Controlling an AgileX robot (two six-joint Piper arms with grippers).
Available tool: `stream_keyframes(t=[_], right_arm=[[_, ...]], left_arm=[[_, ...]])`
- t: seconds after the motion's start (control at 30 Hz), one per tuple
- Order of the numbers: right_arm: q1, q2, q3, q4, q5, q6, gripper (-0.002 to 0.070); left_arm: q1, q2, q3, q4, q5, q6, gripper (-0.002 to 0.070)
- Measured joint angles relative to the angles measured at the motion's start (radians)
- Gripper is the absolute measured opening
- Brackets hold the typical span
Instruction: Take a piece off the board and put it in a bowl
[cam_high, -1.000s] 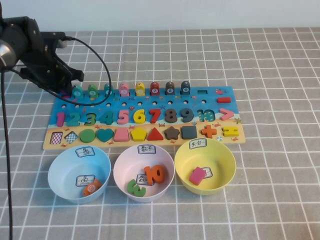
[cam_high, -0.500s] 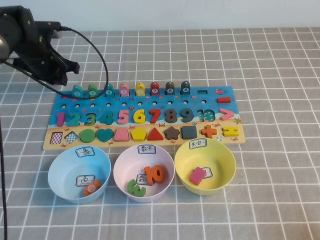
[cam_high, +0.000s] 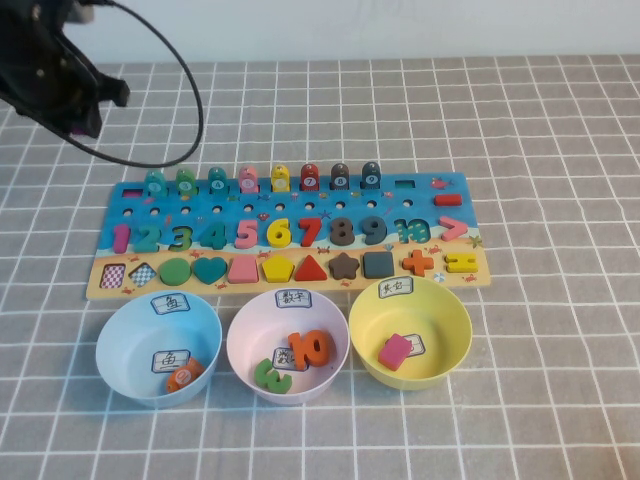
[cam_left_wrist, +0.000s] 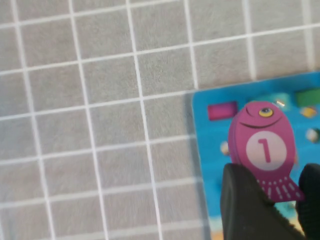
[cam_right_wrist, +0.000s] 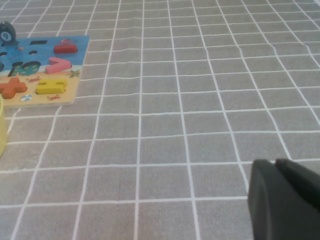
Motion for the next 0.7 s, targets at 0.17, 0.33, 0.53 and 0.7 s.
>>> stream_keyframes(t=[0.17, 0.33, 0.53, 0.7], right_arm=[[0.0, 0.0, 0.0, 0.0, 0.0, 0.0, -0.0017], [0.0, 0.0, 0.0, 0.0, 0.0, 0.0, -0.0017], [0.0, 0.0, 0.0, 0.0, 0.0, 0.0, -0.0017], [0.0, 0.0, 0.0, 0.0, 0.0, 0.0, -0.0017]], left_arm=[[-0.033, -0.171, 0.124, 0.012, 0.01, 0.0, 0.0183], [-0.075, -0.385, 0.35, 0.013, 0.013, 0.0, 0.0183], [-0.119, -0.589, 0.679, 0.007, 0.016, 0.003, 0.0183], [-0.121, -0.626, 0.87, -0.031, 0.014, 0.069, 0.0183]])
